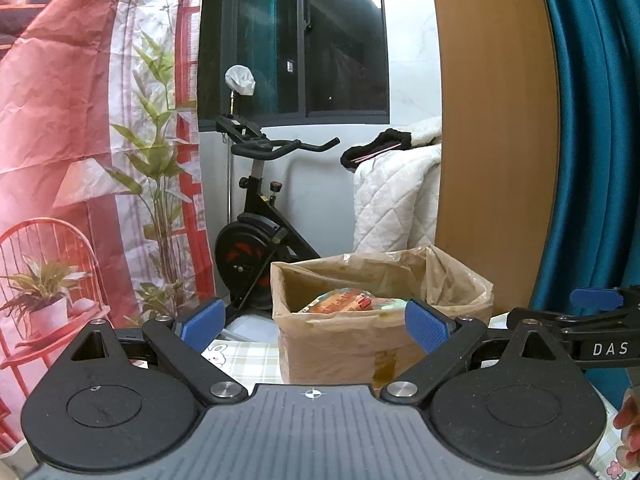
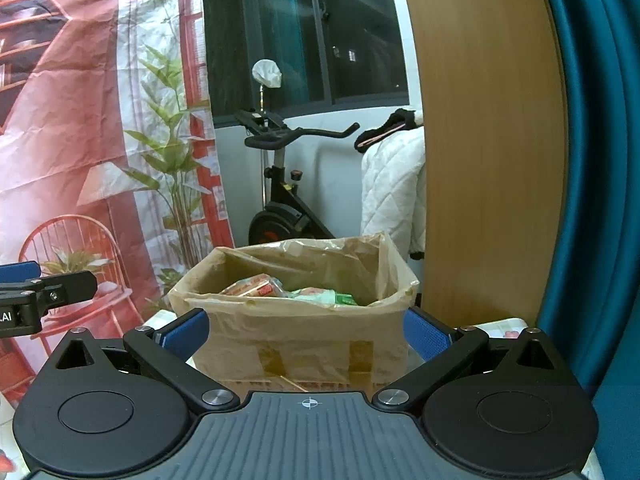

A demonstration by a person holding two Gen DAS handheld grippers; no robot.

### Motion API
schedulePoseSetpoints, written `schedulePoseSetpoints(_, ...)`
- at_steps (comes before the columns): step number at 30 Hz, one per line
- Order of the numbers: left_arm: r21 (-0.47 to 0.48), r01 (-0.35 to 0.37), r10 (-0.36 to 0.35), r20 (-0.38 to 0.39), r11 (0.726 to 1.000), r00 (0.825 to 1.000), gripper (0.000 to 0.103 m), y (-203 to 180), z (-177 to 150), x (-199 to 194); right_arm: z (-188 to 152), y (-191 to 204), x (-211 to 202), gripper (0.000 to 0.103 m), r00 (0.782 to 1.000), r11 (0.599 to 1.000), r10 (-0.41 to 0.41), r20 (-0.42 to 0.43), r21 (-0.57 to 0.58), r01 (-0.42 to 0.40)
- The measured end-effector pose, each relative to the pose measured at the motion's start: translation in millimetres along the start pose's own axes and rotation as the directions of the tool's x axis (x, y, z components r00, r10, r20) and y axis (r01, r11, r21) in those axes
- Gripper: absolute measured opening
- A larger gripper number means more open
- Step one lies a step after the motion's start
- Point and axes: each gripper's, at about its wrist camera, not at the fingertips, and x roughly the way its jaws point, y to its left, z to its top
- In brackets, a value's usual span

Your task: Organize snacks

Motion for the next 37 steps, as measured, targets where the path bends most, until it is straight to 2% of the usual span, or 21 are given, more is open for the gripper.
schedulePoseSetpoints(11,0.024,-0.014,0.013,0.008,1.000,1.000,0.097,0.0,0.0,-2.4,0.0,0.8,0.6,0.102,1.000,1.000,0.001,0.002,-0.001,-0.001)
schedulePoseSetpoints(37,0.013,-0.021,0.021,0.004,1.000,1.000,0.097,5.5,2.1,-4.4,1.8,1.0,-1.3,0.102,1.000,1.000,0.010,0.004,-0.005,-0.010)
